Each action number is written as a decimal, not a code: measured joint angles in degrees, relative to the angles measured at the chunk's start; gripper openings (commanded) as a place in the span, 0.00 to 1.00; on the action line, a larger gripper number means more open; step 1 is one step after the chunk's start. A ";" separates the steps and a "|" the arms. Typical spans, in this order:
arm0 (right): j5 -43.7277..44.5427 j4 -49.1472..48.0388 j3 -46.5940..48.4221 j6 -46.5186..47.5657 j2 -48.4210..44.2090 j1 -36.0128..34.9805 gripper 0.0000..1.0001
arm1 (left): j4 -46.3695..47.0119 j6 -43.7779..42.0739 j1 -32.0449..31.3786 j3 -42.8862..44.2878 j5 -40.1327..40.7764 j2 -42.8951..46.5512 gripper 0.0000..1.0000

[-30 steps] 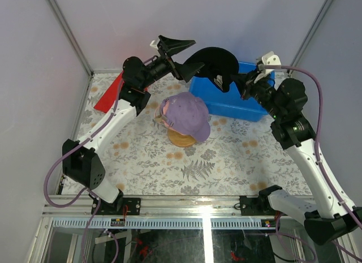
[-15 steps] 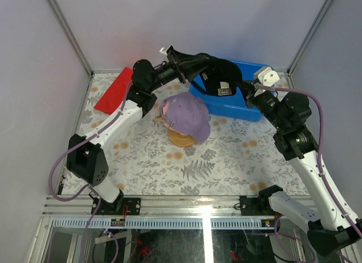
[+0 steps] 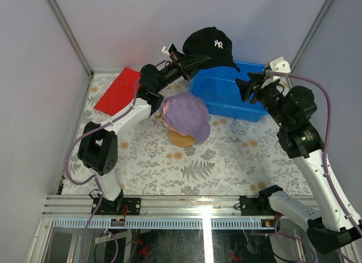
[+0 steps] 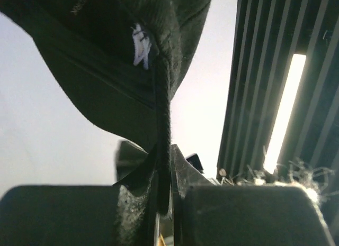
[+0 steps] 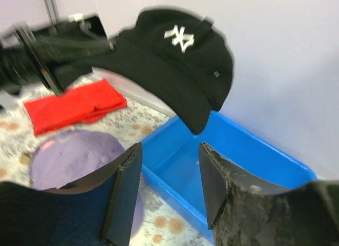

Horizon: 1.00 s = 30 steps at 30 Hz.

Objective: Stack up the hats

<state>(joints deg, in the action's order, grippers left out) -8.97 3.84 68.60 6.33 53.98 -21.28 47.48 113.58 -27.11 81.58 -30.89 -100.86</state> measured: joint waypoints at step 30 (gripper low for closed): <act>-5.70 -20.02 1.14 -82.49 12.59 0.02 0.60 | 14.93 -17.44 2.10 4.22 2.89 -4.61 0.00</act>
<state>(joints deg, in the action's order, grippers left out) -14.68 -16.19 69.73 -76.16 66.57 -21.26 62.41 96.14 -25.02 85.80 -28.01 -105.47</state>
